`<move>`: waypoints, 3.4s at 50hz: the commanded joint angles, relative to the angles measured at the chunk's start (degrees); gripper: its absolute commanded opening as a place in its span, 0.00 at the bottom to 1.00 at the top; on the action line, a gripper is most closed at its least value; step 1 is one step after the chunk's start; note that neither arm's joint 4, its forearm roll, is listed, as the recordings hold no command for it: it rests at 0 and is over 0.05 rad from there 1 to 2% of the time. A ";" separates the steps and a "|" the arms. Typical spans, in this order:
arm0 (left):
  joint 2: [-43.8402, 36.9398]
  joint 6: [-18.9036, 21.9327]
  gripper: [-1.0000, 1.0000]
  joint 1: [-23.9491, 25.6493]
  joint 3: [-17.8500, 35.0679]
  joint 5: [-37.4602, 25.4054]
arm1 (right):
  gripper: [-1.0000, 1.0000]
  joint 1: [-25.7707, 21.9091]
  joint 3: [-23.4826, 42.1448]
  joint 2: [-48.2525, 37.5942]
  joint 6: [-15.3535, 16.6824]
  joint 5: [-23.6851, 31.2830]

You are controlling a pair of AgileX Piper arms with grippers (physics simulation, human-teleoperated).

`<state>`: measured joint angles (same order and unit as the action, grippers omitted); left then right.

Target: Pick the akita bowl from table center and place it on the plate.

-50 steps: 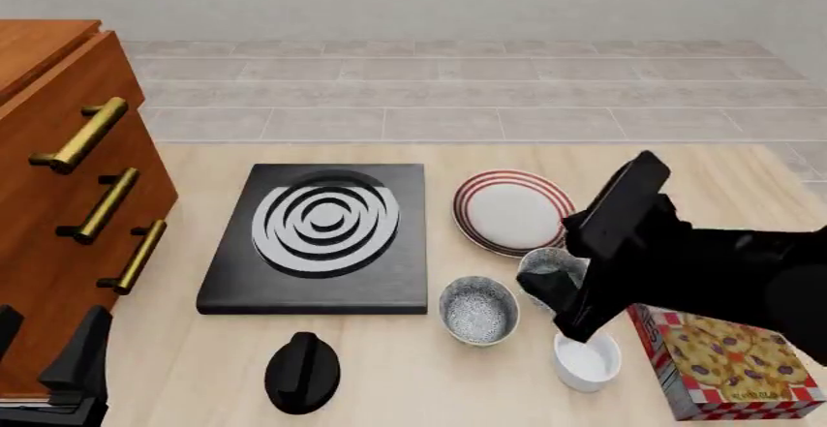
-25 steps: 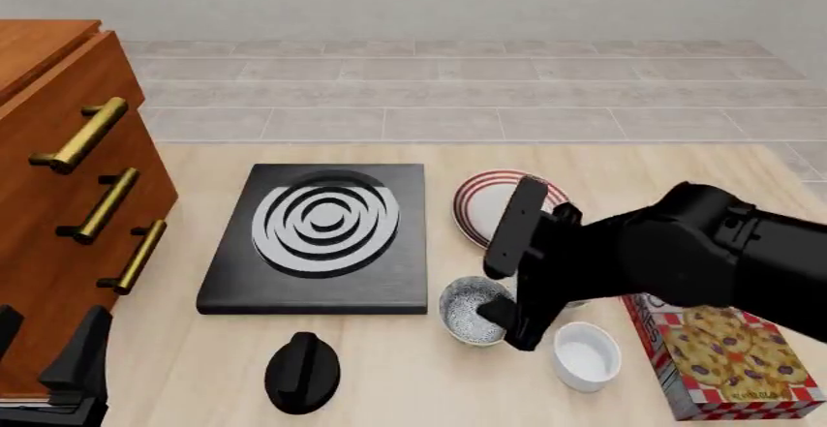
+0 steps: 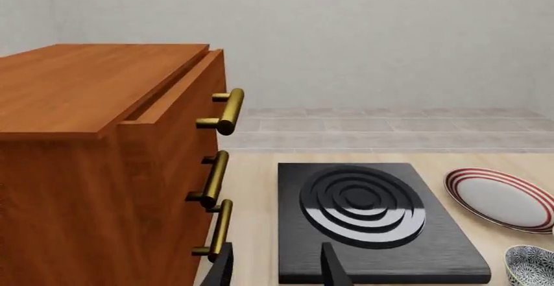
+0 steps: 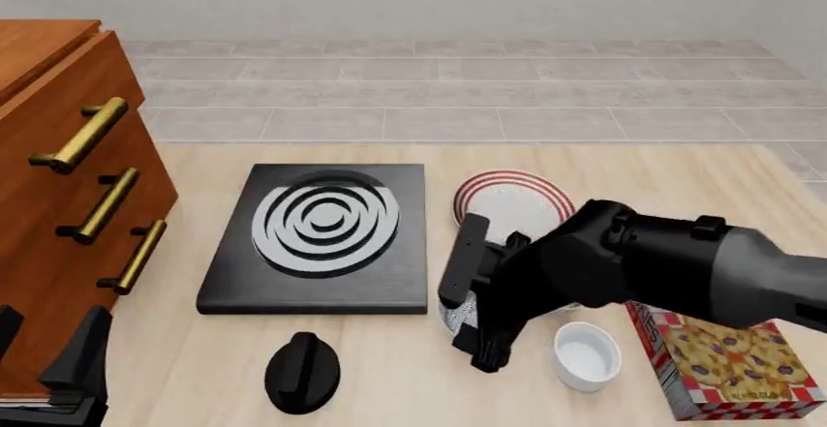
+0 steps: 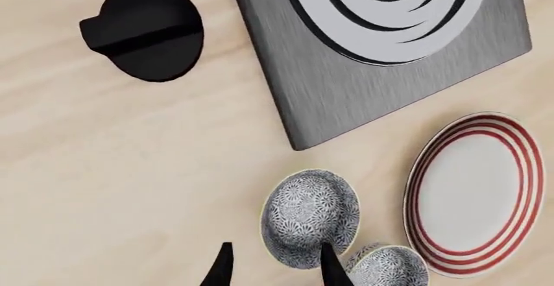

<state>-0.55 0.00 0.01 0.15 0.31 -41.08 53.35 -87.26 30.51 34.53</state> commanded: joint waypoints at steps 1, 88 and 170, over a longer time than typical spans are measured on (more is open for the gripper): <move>-0.01 -0.01 1.00 0.00 0.00 0.00 | 1.00 -0.46 -0.56 -2.83 -0.21 -1.07; -0.01 0.01 1.00 0.00 0.00 0.00 | 0.00 -1.85 -0.74 -7.17 -6.07 -6.75; 0.00 0.00 1.00 -0.01 0.00 0.00 | 0.00 20.84 32.79 -19.42 -4.47 5.03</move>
<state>-0.55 0.01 0.01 0.15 0.31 -21.44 85.61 -104.25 27.52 42.26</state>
